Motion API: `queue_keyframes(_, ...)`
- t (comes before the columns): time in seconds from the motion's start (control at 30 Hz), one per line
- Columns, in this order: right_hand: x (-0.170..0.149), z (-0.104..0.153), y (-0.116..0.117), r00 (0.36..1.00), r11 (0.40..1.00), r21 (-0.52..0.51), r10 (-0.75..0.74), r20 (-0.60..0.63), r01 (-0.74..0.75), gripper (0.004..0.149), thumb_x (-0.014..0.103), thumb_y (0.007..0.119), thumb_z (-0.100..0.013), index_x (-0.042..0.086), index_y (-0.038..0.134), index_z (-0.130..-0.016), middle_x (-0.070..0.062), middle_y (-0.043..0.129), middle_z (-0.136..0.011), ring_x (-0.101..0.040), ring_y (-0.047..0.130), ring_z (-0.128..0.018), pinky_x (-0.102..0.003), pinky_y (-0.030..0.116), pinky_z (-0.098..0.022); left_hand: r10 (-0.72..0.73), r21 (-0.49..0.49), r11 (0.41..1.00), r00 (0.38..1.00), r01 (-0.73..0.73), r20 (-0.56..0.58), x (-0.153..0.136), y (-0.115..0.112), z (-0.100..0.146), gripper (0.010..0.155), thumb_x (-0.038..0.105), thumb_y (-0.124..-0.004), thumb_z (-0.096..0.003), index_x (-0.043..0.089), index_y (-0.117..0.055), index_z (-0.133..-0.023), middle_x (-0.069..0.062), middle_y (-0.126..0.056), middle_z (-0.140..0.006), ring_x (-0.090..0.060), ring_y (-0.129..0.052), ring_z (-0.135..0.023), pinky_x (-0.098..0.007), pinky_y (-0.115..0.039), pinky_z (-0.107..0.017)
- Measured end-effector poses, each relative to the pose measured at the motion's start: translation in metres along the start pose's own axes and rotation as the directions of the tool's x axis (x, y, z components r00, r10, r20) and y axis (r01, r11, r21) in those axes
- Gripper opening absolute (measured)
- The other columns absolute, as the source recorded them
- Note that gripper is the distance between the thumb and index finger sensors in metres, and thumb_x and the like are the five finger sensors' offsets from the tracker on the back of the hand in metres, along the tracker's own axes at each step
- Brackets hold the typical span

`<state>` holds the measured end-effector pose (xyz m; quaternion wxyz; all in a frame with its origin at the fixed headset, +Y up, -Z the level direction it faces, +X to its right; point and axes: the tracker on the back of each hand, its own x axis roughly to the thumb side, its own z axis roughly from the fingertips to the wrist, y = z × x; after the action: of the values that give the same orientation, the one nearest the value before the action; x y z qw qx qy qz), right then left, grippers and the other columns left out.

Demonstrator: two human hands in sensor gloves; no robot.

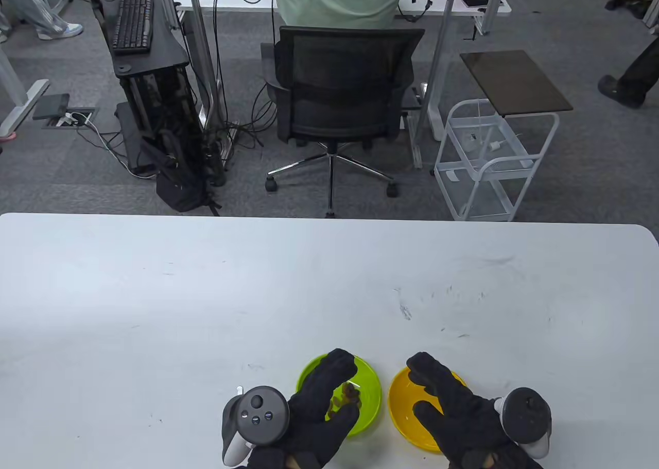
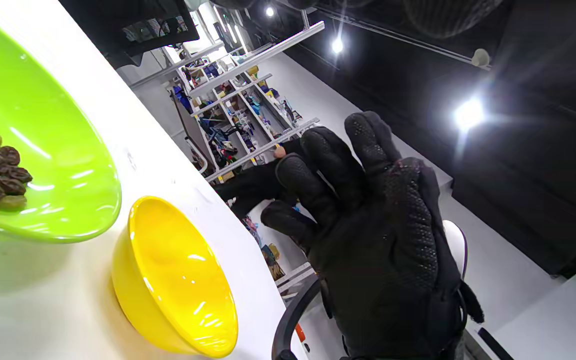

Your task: Pick raisins with tweezers into bowl

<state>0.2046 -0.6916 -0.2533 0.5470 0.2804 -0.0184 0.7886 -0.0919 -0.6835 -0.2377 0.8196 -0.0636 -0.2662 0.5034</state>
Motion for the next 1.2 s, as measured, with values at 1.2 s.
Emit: queue_keyframes(1.2, -0.001, 0.000, 0.006, 0.999, 0.998, 0.059, 0.037, -0.032, -0.036, 0.069, 0.051, 0.073, -0.054, 0.024, 0.048, -0.111, -0.012, 0.052, -0.108, -0.045, 0.069, -0.092, -0.070, 0.058, -0.060, -0.596, -0.538, 0.730, 0.009, 0.422, -0.803, -0.096, 0.054, 0.028, 0.076, 0.048, -0.089, -0.0456, 0.007, -0.065, -0.105, -0.014, -0.085, -0.093, -0.031, -0.109, -0.061, -0.050, -0.089, -0.047)
